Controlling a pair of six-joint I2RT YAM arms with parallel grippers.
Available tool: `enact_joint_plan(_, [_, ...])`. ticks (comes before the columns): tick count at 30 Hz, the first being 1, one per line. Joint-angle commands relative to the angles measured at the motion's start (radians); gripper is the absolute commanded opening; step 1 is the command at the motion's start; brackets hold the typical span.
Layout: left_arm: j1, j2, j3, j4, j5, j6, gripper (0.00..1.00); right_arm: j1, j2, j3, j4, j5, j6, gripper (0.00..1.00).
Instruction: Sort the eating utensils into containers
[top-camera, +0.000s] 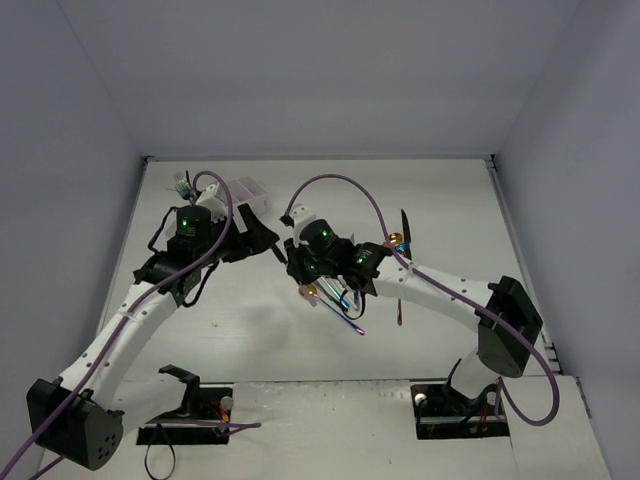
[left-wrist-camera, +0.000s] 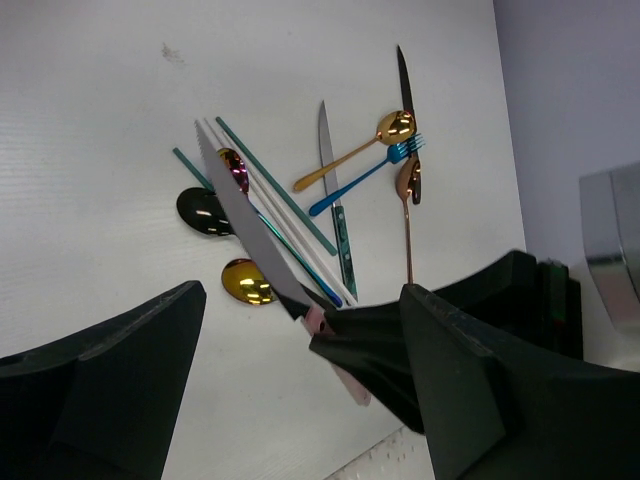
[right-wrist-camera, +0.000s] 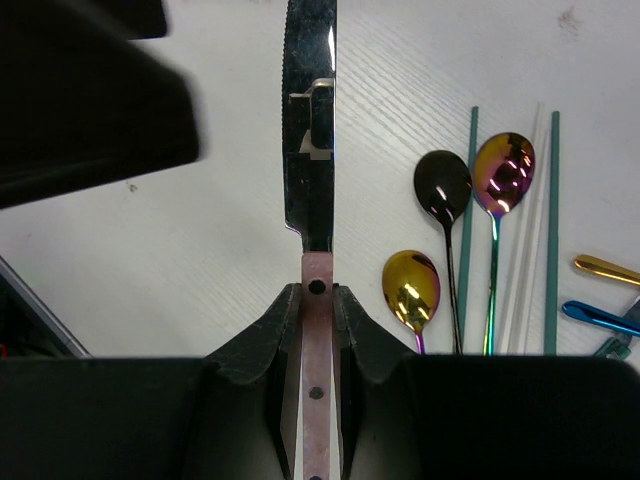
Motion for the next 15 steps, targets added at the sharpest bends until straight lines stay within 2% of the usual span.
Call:
enact_joint_plan(1, [-0.026, 0.035, 0.029, 0.134, -0.062, -0.052, 0.74, 0.023, -0.066, 0.052, 0.110, -0.010, -0.022, 0.00])
enact_joint_plan(5, [-0.035, 0.065, 0.040, 0.109, -0.088, -0.056, 0.70, 0.028, -0.078, 0.051, 0.123, -0.008, -0.026, 0.00])
enact_joint_plan(10, [-0.052, 0.088, 0.043, 0.088, -0.115, -0.067, 0.60, 0.030, -0.083, 0.047, 0.141, -0.006, -0.031, 0.00])
enact_joint_plan(12, [-0.059, 0.093, 0.038, 0.104, -0.114, -0.073, 0.50, 0.030, -0.084, 0.047, 0.151, -0.009, -0.030, 0.00])
enact_joint_plan(15, [-0.072, 0.086, 0.020, 0.157, -0.107, -0.088, 0.20, 0.030, -0.083, 0.045, 0.162, -0.005, -0.031, 0.00])
